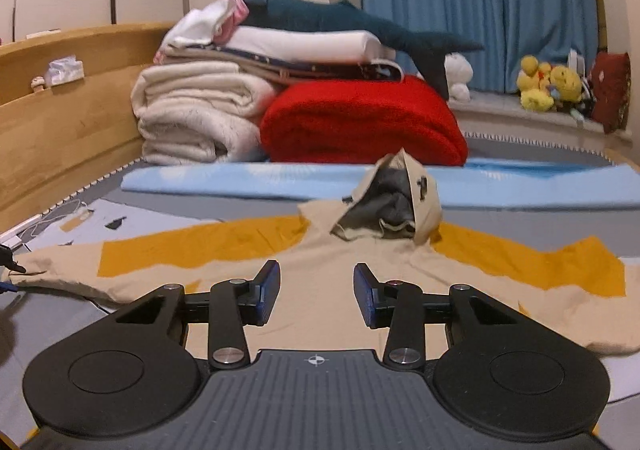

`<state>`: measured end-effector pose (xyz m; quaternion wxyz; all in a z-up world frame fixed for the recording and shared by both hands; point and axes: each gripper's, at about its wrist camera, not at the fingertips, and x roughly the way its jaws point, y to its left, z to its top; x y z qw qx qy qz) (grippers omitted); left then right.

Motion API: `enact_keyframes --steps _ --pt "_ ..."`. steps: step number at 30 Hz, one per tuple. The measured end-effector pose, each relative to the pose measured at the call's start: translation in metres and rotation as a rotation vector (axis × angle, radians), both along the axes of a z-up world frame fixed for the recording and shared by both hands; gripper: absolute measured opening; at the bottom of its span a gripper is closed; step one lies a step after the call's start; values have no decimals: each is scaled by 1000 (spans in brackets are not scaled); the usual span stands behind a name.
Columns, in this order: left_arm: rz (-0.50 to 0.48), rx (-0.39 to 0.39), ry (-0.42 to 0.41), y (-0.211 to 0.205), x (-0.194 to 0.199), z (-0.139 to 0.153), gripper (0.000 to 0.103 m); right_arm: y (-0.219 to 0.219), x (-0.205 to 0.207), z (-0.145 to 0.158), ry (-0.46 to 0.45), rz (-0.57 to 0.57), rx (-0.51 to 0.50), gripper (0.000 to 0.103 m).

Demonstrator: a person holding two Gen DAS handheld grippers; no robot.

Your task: Fold large clothes

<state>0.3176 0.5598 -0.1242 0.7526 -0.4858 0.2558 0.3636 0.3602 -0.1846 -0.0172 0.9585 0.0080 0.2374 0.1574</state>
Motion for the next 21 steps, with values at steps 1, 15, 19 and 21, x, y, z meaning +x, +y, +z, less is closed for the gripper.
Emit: enact_keyframes --steps 1,15,19,21 --pt "10 3 -5 3 0 -2 50 -3 -2 -3 8 -7 6 42" --pt "-133 550 -49 -125 77 112 1 -46 -11 -31 142 -113 -46 36" --pt "-427 763 -242 -267 109 170 1 -61 -17 -33 169 -129 -45 8" --pt "-603 806 -338 -345 117 183 1 -69 -21 -32 165 -141 -50 6"
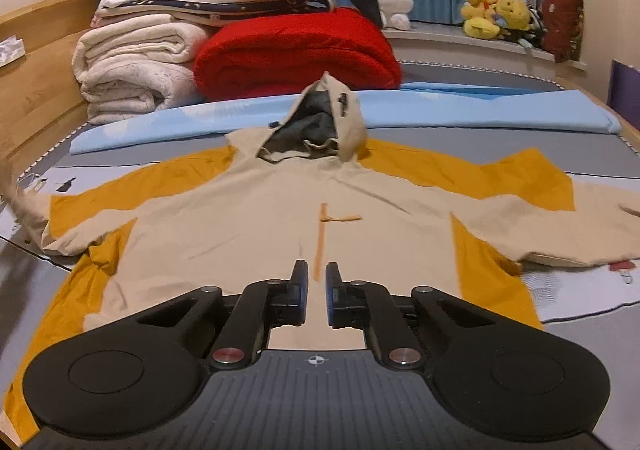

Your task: Fold large clothes

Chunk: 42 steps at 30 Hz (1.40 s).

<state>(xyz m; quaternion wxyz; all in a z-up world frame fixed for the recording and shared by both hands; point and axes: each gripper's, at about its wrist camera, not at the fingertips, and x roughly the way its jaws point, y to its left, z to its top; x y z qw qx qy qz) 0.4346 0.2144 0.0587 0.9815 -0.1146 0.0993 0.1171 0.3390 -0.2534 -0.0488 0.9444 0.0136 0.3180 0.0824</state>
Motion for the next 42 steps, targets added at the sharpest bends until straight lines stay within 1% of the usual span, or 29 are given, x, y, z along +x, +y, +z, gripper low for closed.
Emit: enact_keyframes --steps 2,3,4,5,6,7,8,9,11,13,15,16,18,19,20,21,22,23,24,26,27,28,29,30,31,32,36,40,42 --pt "-233 43 19 -84 5 -2 2 -8 -2 0 -2 -15 -3 6" --pt "-354 42 56 -121 7 -8 7 -12 -3 1 -1 -31 -6 6" --pt "-495 26 128 -157 10 -20 17 -18 -2 1 0 -49 -4 7" --pt "-646 6 232 -189 12 -34 41 -24 -1 1 2 -66 1 7" --pt "-731 -8 318 -210 11 -46 47 -30 0 2 3 -82 11 7" --pt "-776 -6 396 -228 6 -59 47 -36 2 3 6 -97 19 9" --pt "-771 6 442 -237 -2 -66 47 -42 4 4 7 -113 30 13" --pt "-757 11 467 -239 -7 -68 47 -48 5 5 7 -130 44 15" --pt "-700 11 515 -230 -11 -64 47 -60 8 8 10 -166 86 22" --pt "-570 29 538 -205 -3 -49 46 -67 10 12 12 -191 134 22" --pt "-440 24 532 -175 -2 -34 46 -72 12 15 3 -212 167 22" --pt "-397 8 513 -166 -5 -27 46 -74 14 17 -2 -222 180 21" --pt "-337 -2 464 -147 -5 -21 47 -78 18 20 -25 -252 202 11" --pt "-297 20 433 -137 -6 -25 47 -81 21 21 -37 -271 207 8" --pt "-260 47 416 -129 -6 -32 47 -84 24 20 -43 -292 210 8" --pt "-221 79 434 -124 -2 -44 47 -89 27 19 -43 -316 219 8" --pt "-190 100 499 -119 6 -54 47 -94 32 16 -39 -339 234 8" --pt "-171 102 575 -113 18 -66 45 -99 37 12 -30 -362 250 9" --pt "-183 83 600 -109 25 -73 45 -103 41 9 -22 -379 264 10" --pt "-238 65 602 -104 40 -81 45 -109 50 -3 -10 -404 287 11" --pt "-242 70 604 -101 47 -84 45 -110 54 -8 2 -413 290 11" --pt "-230 73 603 -96 55 -85 45 -110 60 -13 13 -416 301 13" --pt "-222 66 596 -89 60 -86 45 -112 65 -21 19 -408 320 21" --pt "-218 52 590 -84 63 -88 46 -111 72 -26 27 -401 329 26" --pt "-210 37 589 -80 67 -91 46 -109 78 -31 42 -402 330 34" --pt "-196 26 597 -76 71 -94 46 -108 86 -38 70 -402 334 40" --pt "-136 -8 634 -64 65 -100 46 -104 111 -63 152 -398 377 43" --pt "-92 -72 652 -44 71 -104 46 -97 135 -89 237 -425 342 43" --pt "-81 -84 662 -40 74 -106 46 -97 142 -102 277 -451 342 43"
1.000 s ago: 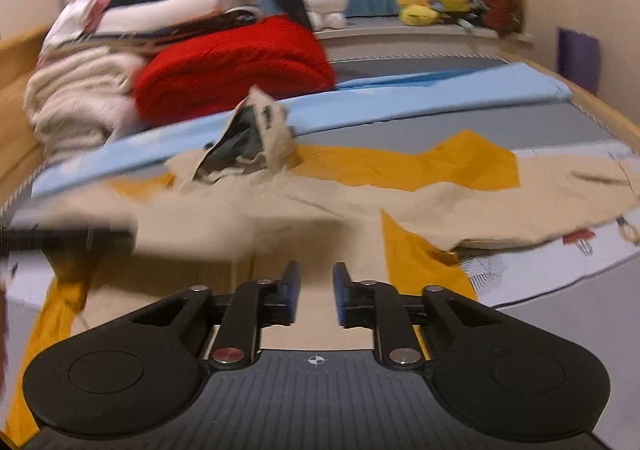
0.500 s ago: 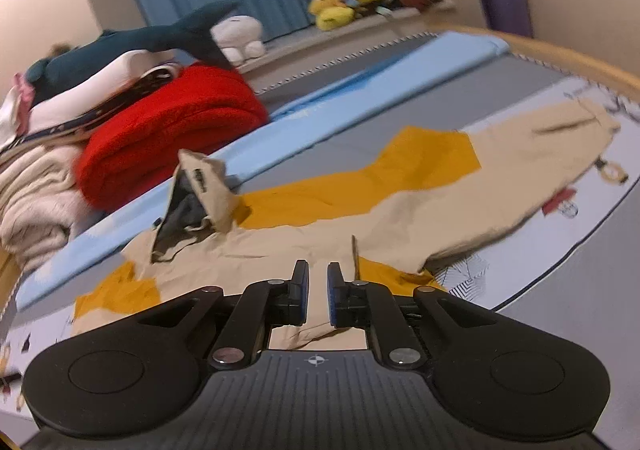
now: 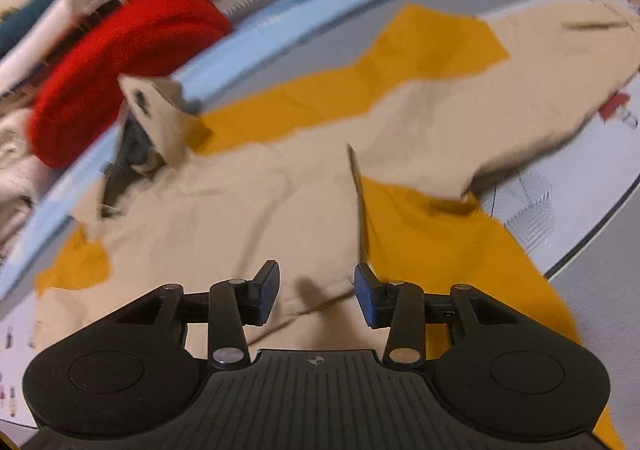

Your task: Fold large clothes

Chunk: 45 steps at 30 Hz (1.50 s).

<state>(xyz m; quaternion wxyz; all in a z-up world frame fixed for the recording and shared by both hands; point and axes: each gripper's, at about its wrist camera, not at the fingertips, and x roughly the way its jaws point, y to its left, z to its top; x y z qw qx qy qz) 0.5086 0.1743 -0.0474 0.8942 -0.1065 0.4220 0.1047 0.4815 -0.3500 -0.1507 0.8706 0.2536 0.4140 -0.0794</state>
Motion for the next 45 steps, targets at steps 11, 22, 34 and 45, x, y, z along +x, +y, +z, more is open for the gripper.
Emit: enact_keyframes --steps 11,22,34,45 --pt "-35 -16 62 -8 14 -24 46 -4 -6 49 -302 -41 -123 5" --pt "-17 -13 250 -9 19 -75 47 -14 4 32 -231 -82 -114 26" --pt "-53 22 249 -26 21 -75 47 -27 27 -3 -12 -72 -53 35" --pt "-195 73 103 -72 0 -22 48 -16 5 67 -185 -10 -148 35"
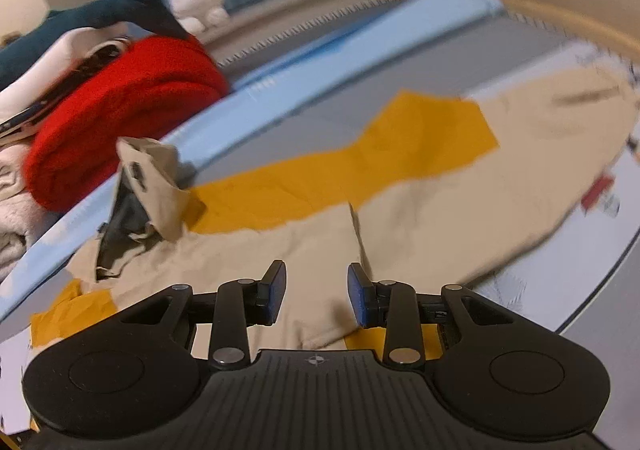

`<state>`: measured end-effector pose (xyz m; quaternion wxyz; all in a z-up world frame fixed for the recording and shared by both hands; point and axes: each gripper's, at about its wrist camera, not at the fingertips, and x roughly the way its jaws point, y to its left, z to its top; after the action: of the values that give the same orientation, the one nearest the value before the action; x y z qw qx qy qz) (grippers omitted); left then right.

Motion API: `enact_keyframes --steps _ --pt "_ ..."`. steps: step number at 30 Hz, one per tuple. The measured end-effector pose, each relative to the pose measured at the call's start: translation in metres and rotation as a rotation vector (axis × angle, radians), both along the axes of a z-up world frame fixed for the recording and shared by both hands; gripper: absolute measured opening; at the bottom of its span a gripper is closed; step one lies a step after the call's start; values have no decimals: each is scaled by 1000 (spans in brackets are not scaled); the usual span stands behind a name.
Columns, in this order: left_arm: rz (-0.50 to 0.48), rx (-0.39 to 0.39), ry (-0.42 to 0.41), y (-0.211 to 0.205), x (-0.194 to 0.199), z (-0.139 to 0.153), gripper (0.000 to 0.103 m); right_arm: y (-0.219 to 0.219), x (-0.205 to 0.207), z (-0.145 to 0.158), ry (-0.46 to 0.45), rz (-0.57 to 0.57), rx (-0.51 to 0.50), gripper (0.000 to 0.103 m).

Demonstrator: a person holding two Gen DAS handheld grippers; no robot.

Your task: Fold large clothes

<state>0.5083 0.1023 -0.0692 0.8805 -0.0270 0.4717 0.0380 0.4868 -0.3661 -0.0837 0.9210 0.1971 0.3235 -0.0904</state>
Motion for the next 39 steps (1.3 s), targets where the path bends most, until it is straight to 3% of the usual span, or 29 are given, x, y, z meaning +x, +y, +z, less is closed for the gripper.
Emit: enact_keyframes --steps 5,13,19,22,24,26,28,33,39 --pt "-53 -4 -30 -20 -17 14 48 5 -20 22 -56 47 -90 35" --pt "-132 -3 -57 -49 -42 28 48 -2 -50 41 -86 70 -137 35" --pt "-155 -8 -71 -62 -47 32 48 -16 -66 39 -76 60 -210 35" --pt "-154 -18 -68 -65 -45 30 48 -34 -71 32 -57 28 -193 35" --pt "-151 -21 -61 -68 -42 27 48 -48 -75 27 -51 0 -178 29" --pt "-151 -29 -55 -70 -39 24 48 -64 -77 22 -39 -27 -166 15" --pt "-153 -33 -52 -73 -37 23 48 -81 -79 19 -39 -56 -151 10" --pt "-157 -45 -40 -77 -29 19 48 -124 -86 16 -62 -138 -150 10" --pt "-167 -48 -18 -83 -25 10 48 -180 -95 5 -104 -231 -78 10"
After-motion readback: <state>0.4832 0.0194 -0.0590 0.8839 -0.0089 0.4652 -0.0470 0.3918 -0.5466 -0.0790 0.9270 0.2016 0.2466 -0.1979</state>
